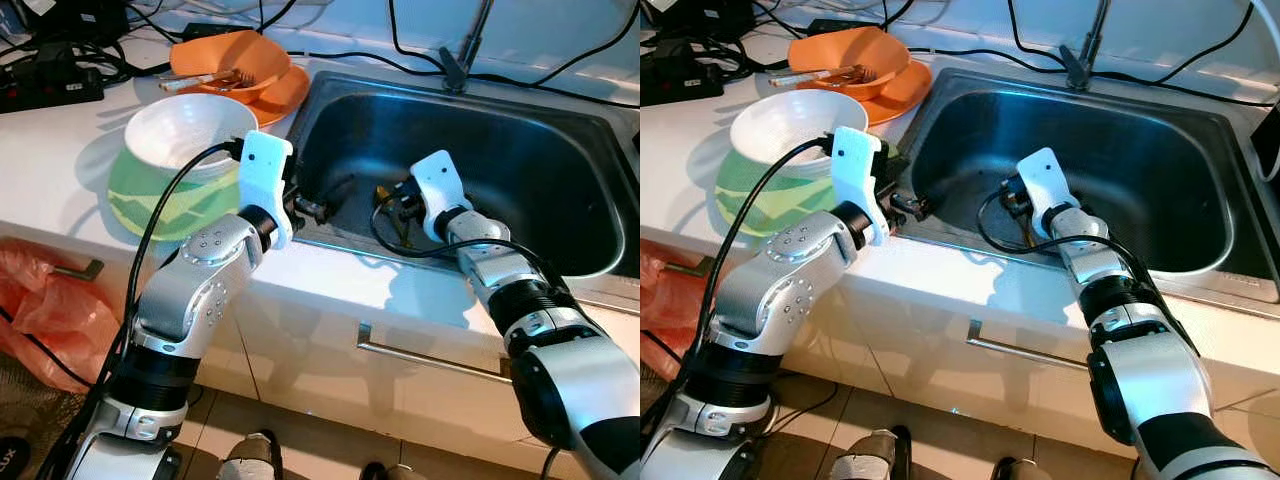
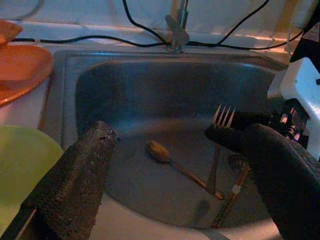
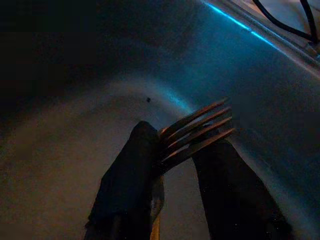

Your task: Kitchen organization

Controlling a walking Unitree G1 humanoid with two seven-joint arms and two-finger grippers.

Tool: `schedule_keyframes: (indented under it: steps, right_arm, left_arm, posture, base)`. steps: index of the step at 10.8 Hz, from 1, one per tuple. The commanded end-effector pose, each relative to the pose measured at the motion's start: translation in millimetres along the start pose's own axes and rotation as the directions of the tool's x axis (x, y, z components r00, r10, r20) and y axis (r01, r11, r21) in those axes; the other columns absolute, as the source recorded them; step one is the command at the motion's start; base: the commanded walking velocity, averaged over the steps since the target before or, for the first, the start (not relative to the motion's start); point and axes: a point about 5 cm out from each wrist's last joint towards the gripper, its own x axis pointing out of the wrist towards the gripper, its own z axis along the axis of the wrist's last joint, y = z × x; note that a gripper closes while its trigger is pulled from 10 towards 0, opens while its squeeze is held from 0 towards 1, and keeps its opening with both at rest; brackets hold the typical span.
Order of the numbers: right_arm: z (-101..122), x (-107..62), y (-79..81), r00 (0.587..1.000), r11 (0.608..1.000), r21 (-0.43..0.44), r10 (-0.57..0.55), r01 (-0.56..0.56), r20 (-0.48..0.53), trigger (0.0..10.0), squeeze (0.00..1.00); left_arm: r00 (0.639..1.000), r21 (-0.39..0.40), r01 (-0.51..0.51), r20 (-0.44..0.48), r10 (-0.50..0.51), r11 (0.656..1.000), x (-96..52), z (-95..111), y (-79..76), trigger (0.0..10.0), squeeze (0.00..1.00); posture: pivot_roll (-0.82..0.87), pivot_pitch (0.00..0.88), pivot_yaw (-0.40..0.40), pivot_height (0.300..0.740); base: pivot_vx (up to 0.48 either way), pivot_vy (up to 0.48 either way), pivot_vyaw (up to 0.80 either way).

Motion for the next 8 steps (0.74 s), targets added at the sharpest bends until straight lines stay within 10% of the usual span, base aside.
schedule_keyframes:
  steps: [1,5,8]
  right_arm:
    - [-0.1,0.3,1.0,1.000,1.000,-0.001,-0.004,0.004,0.008,10.0,1.00]
    - [27.8,0.1,-13.8,0.981,0.995,0.004,-0.097,0.098,0.165,10.0,1.00]
    - [40.2,0.7,-5.1,0.966,0.993,0.112,-0.058,0.030,0.253,10.0,1.00]
  left_arm:
    - [0.999,0.042,-0.003,0.046,0.001,0.999,0.8,12.3,-3.2,10.0,0.00]
    - [0.968,0.081,-0.160,0.210,0.140,0.984,-1.9,47.0,19.1,10.0,0.00]
    - [0.875,0.068,-0.420,0.293,0.384,0.905,-30.9,65.8,60.2,10.0,0.00]
  posture:
    - [0.21,0.139,-0.017,0.740]
    - [0.21,0.132,-0.022,0.740]
    - [0.22,0.133,-0.025,0.740]
  base:
    - [0.000,0.000,0.00]
    - [0.000,0.000,0.00]
    - [0.000,0.000,0.00]
